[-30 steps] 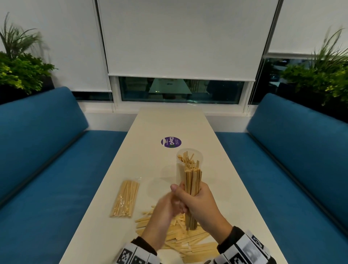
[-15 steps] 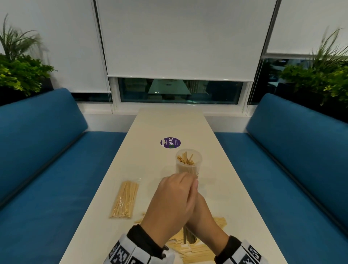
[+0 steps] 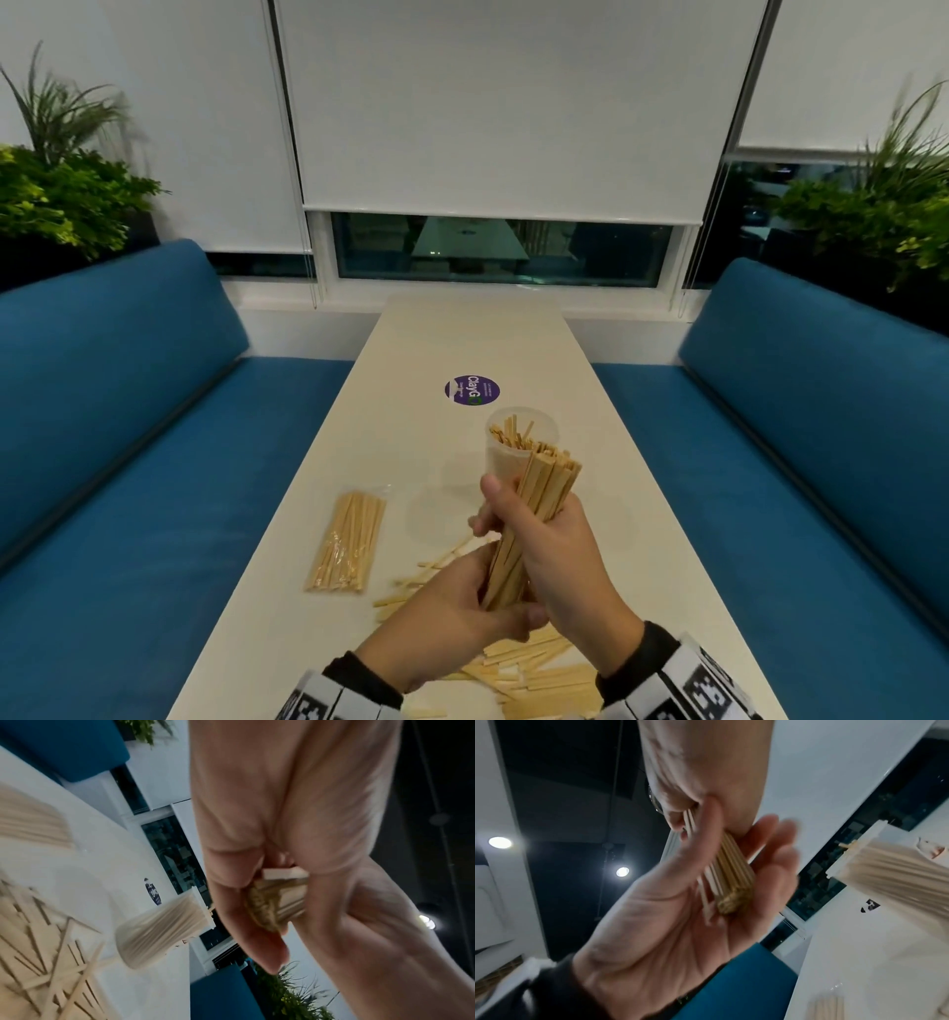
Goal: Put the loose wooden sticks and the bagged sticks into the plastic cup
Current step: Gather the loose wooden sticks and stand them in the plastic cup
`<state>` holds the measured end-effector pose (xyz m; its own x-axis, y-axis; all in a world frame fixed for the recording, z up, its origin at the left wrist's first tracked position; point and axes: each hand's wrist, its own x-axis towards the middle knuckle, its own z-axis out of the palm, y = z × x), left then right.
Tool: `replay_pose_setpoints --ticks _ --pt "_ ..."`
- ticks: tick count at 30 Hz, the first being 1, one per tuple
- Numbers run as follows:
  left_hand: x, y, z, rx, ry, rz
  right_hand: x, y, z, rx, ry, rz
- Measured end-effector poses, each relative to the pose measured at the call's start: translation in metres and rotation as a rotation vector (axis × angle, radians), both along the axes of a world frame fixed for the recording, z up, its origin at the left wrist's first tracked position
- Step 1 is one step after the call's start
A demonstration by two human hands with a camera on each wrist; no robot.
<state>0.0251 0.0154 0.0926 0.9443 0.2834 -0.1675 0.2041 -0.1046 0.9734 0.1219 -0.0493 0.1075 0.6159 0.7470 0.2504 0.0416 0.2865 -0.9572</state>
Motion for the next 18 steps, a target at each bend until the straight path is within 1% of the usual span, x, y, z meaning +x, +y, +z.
replay_pose_setpoints --ticks 2,4,7,10,11,12,13,16,17,18 --pt "0.001 0.001 0.000 0.005 0.000 0.010 0.002 -0.003 0.001 -0.073 -0.107 -0.038" --pt "-0.001 0.003 -0.002 0.049 0.017 0.021 0.008 -0.007 0.004 -0.154 -0.201 -0.045" --pt "-0.003 0.005 -0.007 0.114 0.051 0.027 0.014 -0.013 0.002 -0.241 -0.263 -0.054" --pt "-0.007 0.015 -0.013 0.121 0.084 -0.035 0.012 -0.016 0.006 -0.205 -0.286 -0.100" --pt "-0.008 0.018 -0.015 0.076 0.074 -0.045 0.012 -0.017 0.008 -0.176 -0.284 -0.127" --pt "-0.009 0.021 -0.016 -0.026 0.043 -0.020 0.012 -0.018 0.012 -0.145 -0.275 -0.152" --pt "-0.010 0.023 -0.017 -0.188 -0.003 0.054 0.013 -0.019 0.016 -0.111 -0.257 -0.171" --pt "-0.006 0.024 -0.019 -0.898 -0.150 0.359 0.012 -0.017 0.025 -0.009 -0.211 -0.174" --pt "-0.004 0.022 -0.019 -1.073 -0.198 0.425 0.009 -0.016 0.026 0.011 -0.211 -0.162" --pt "-0.001 0.018 -0.018 -1.191 -0.226 0.478 0.005 -0.013 0.026 0.019 -0.215 -0.144"
